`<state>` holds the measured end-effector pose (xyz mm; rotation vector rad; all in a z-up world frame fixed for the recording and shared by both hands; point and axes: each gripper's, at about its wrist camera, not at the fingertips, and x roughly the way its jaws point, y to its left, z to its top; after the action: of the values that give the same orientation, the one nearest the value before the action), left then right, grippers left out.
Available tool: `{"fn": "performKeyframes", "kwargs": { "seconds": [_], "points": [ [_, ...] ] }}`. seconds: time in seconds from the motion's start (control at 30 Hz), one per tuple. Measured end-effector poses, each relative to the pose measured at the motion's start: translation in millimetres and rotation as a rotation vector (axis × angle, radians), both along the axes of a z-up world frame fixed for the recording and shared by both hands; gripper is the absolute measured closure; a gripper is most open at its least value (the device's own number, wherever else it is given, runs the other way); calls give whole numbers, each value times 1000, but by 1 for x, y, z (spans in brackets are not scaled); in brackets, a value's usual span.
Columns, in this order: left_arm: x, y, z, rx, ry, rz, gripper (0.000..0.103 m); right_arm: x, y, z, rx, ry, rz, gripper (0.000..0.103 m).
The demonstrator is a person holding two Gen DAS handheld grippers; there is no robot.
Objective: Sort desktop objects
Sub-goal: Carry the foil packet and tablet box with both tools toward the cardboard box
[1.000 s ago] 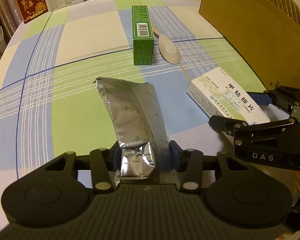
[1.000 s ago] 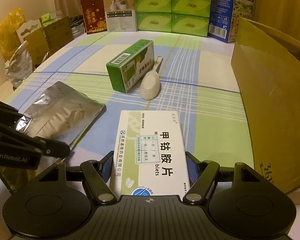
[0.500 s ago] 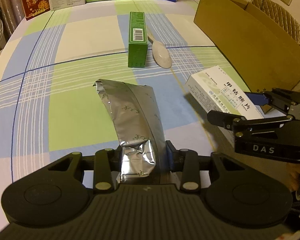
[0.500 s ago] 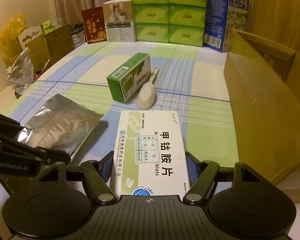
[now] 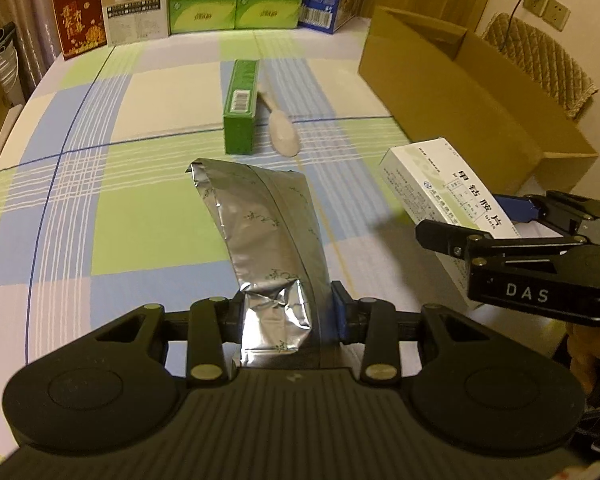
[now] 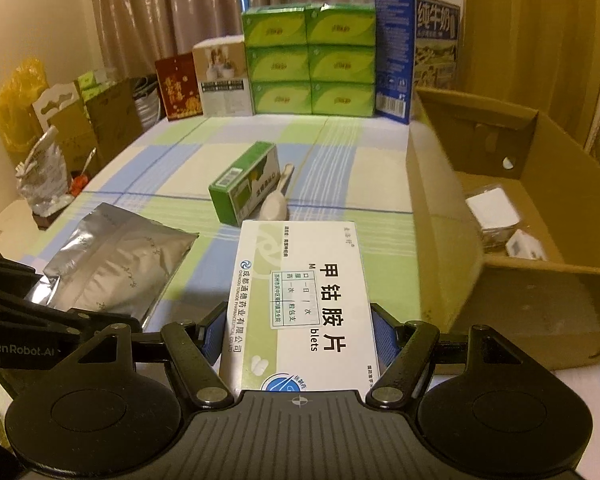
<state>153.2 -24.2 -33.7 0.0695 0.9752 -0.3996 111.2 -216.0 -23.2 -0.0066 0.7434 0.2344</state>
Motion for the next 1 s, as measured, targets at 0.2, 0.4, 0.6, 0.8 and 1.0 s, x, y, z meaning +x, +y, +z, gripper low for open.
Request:
{"fn": "performKeyframes", "kwargs": {
  "seconds": [0.2,0.4,0.6,0.8,1.0],
  "points": [
    [-19,-9,22,-23,-29,6,70,-16,-11,21,10,-37,-20,35],
    [-35,-21,40,-28,-58,-8,70,-32,-30,38,17,-69,-58,35],
    [-44,-37,55,-34,-87,-35,70,-43,-52,52,14,-95,-104,35],
    [-49,-59,65,-42,-109,-76,70,-50,-76,65,12,-120,-154,35],
    [-52,-81,73,-49,-122,-111,70,-54,-97,72,14,-131,-197,35]
  ]
}}
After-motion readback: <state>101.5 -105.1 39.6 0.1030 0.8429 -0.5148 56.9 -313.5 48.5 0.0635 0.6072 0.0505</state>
